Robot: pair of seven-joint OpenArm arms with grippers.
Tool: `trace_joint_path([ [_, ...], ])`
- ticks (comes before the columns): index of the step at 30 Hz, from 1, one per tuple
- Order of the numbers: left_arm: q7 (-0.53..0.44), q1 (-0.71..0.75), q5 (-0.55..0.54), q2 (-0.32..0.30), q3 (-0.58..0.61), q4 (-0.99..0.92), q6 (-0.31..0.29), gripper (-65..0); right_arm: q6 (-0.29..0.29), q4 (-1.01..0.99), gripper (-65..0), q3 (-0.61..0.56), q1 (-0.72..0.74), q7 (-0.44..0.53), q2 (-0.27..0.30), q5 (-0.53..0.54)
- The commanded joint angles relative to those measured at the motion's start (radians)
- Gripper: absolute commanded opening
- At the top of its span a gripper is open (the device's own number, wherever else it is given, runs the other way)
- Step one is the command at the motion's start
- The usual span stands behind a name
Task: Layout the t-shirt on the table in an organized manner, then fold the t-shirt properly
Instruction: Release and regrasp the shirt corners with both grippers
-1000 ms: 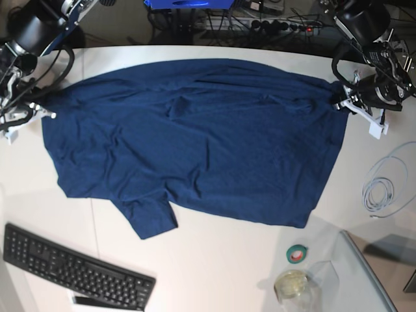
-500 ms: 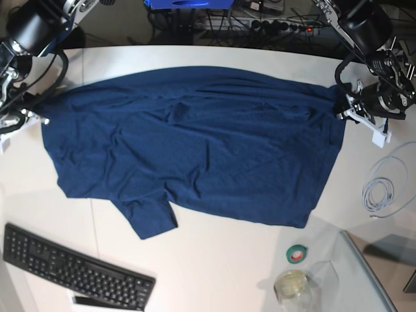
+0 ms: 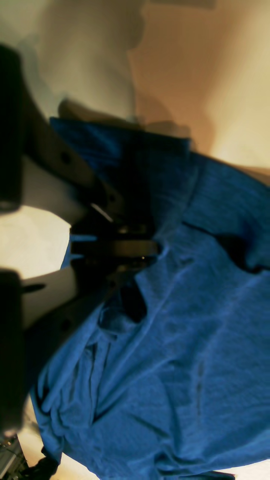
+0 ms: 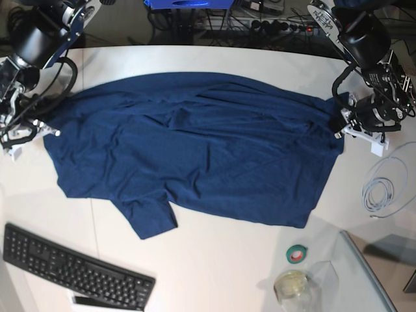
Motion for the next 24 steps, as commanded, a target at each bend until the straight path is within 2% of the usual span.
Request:
trace_joint_path([
  [1,-0.009,-0.013,-0.015,-0.02,0.013,0.014,0.0,-65.0,-0.006,0.015,-53.0,-0.005,0.018,0.011,0.016,0.005],
  [4,-0.009,-0.014,-0.015,-0.021,0.058,0.014,0.0,-65.0,-0.006,0.021,-38.9,-0.005,0.018,0.011,0.016,0.005],
  [5,-0.009,-0.014,-0.017,-0.021,0.063,0.014,0.0,-61.5,-0.006,0.023,-33.3,-0.005,0.018,0.01,0.016,0.005],
  [8,-0.003,-0.014,-0.025,-0.018,0.061,0.014,0.0,-40.3,-0.006,0.04,-21.9,0.004,0.014,0.007,0.016,0.005],
  [9,-0.002,-0.014,-0.025,-0.018,0.06,0.019,0.0,-32.9,-0.006,0.06,-20.3,0.004,0.009,0.005,0.014,0.007],
  [11,-0.002,-0.014,-0.026,-0.018,0.06,0.022,-0.002,-23.5,-0.006,0.096,-20.4,0.004,-0.012,0.003,0.013,0.008],
  [13,-0.002,-0.014,-0.028,-0.018,0.06,0.024,-0.005,-17.4,-0.006,0.147,-20.4,-0.001,-0.034,0.007,0.009,0.01],
  [15,-0.002,-0.02,-0.06,-0.02,0.06,0.03,-0.005,-17.1,-0.006,0.187,-20.4,-0.002,-0.051,0.003,0.008,0.01],
  [19,0.017,0.015,-0.224,-0.024,0.058,0.093,-0.003,-17.1,0.011,0.248,-20.3,0.001,-0.081,0.008,0.008,0.01],
  [21,0.047,0.047,-0.301,-0.04,0.058,0.146,-0.003,-17.1,0.049,0.279,-20.3,0.006,-0.098,0.01,0.008,0.01],
  [24,0.067,0.148,-0.408,-0.044,0.058,0.239,-0.003,-17.1,0.143,0.353,-20.3,0.007,-0.152,0.013,-0.006,0.013],
])
